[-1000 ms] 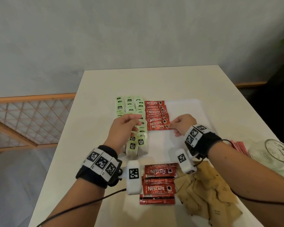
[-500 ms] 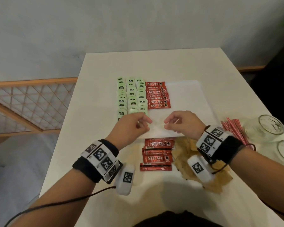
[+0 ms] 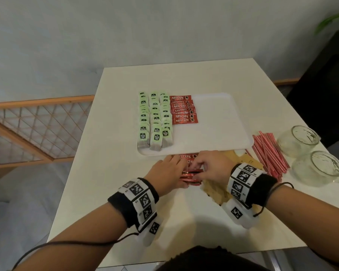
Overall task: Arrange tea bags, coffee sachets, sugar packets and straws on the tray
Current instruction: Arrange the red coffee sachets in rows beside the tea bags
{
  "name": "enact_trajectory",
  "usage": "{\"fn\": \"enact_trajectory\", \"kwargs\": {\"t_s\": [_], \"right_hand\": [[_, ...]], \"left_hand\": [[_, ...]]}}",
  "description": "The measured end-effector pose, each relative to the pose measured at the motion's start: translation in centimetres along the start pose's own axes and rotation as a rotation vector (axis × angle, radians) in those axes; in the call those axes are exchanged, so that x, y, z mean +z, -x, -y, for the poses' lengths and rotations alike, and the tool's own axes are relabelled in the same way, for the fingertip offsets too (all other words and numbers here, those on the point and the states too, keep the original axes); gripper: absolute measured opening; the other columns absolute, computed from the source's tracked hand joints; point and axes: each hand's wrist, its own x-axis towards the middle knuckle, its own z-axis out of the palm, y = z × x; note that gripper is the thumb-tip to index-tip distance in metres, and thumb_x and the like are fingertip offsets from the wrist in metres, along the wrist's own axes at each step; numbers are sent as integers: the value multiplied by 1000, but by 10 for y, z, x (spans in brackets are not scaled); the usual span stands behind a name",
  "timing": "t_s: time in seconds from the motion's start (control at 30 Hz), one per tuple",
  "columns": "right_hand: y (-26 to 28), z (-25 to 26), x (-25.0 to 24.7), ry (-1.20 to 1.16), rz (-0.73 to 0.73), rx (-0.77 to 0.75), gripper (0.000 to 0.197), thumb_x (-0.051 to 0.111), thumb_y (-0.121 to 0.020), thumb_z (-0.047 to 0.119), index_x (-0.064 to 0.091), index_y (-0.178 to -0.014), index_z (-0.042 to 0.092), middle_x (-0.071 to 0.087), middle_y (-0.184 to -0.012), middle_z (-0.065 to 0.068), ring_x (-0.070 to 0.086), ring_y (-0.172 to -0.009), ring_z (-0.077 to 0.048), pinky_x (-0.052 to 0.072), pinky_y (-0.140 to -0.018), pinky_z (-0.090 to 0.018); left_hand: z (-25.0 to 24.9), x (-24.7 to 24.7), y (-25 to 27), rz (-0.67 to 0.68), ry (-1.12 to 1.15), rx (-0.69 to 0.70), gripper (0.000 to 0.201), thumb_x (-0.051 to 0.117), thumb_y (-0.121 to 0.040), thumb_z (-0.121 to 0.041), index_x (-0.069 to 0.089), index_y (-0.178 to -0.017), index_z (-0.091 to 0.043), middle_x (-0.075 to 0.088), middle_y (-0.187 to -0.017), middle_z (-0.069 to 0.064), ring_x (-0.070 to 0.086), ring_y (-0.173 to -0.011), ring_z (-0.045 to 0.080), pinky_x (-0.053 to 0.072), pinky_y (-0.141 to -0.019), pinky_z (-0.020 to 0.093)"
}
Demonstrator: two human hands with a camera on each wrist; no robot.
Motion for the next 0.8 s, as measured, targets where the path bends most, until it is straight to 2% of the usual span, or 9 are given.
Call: {"fn": "enact_trajectory", "kwargs": {"t_s": [0.1, 0.23, 0.37, 0.5, 0.6, 0.67, 0.8], "right_hand": [[5, 0, 1, -16, -18, -5, 18, 78, -77, 31, 76, -94, 29, 58, -81, 16, 52, -76, -2, 42, -74, -22], [6, 5, -1, 45, -8, -11, 16, 66, -88, 32, 76, -97, 22, 65, -94, 7, 58, -85, -11, 45, -80, -26], [6, 0, -11, 140, -22, 39, 20, 55, -95, 33, 69, -100, 19, 58, -99, 6, 54, -90, -13, 40, -78, -27], [8, -17, -25, 126, -69, 106, 18, 52, -96, 32, 65, -94, 19, 51, -89, 8, 52, -87, -14, 37, -76, -27], [12, -23, -28, 30, -134, 141, 19, 52, -97, 29, 65, -90, 17, 55, -83, 8, 53, -82, -14, 36, -73, -27], [14, -25, -27, -129, -191, 186, 22, 52, -97, 24, 66, -85, 13, 60, -78, 3, 57, -77, -18, 42, -70, -31], [15, -28, -22, -366, -228, 262, 27, 49, -97, 20, 65, -76, 17, 65, -75, -1, 57, -70, -17, 49, -74, -38]], "left_hand": [[-7, 2, 0, -5, -82, 13, 42, 50, -97, -45, 45, -123, -12, 50, -127, 4, 49, -113, 23, 41, -80, 32], [-14, 0, -3, 7, -180, 26, 37, 32, -105, -36, 44, -126, -7, 52, -125, 10, 55, -107, 28, 34, -70, 33], [-19, -5, -7, 50, -35, -73, 27, 39, -102, -25, 43, -123, -7, 55, -125, 10, 56, -108, 29, 37, -72, 34], [-22, -12, -9, 131, 6, -179, 32, 46, -96, -19, 43, -124, -5, 53, -127, 12, 54, -113, 30, 42, -80, 37], [-24, -15, -10, 167, -47, -227, 32, 44, -97, -22, 45, -125, -4, 53, -127, 13, 54, -114, 30, 44, -85, 38], [-25, -15, -10, 180, -70, -226, 31, 41, -98, -20, 45, -125, -4, 53, -127, 15, 55, -113, 31, 44, -85, 38], [-24, -24, -9, 231, 32, -258, 30, 41, -97, -14, 44, -125, -1, 52, -121, 15, 58, -107, 34, 40, -77, 35]]}}
